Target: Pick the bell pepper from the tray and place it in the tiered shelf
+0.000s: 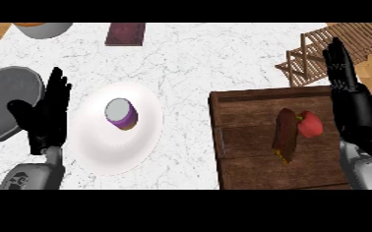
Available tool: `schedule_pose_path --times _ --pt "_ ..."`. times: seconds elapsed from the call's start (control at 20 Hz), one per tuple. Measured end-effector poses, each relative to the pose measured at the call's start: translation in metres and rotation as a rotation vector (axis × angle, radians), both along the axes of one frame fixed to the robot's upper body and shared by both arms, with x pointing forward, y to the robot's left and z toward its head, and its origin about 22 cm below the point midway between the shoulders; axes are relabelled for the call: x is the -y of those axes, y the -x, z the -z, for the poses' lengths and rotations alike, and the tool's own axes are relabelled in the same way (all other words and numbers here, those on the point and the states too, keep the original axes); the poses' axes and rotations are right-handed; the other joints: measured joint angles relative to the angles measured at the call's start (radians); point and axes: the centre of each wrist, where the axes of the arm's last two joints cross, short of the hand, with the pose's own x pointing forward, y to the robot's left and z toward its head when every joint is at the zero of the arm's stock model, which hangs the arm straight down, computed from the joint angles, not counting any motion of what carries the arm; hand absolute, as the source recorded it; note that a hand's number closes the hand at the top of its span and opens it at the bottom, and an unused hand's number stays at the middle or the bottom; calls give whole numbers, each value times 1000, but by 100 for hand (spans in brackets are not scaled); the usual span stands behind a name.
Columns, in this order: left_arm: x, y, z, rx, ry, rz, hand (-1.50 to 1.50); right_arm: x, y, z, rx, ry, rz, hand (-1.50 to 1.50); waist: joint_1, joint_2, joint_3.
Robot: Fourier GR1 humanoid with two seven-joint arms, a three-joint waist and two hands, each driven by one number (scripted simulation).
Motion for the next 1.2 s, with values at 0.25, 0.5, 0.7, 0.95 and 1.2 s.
schedule_pose_path --times 0.25,0.5,0.7,0.95,1.2 --pt "10 -5 -9 59 -15 75 0 -21 1 -11 -61 141 -397 150 48 8 35" --pt "16 -3 -15 93 -15 163 0 -9 -8 -15 -187 180 -695 -150 64 15 47" --pt "18 2 -15 96 -10 186 0 22 -19 -32 -234 135 -924 -150 63 16 51" --pt "13 7 -16 100 -9 199 0 54 -28 -94 -251 339 -1024 -150 60 13 52" --pt "11 11 -14 93 -3 185 0 47 -13 -151 -227 688 -1019 -150 43 8 53"
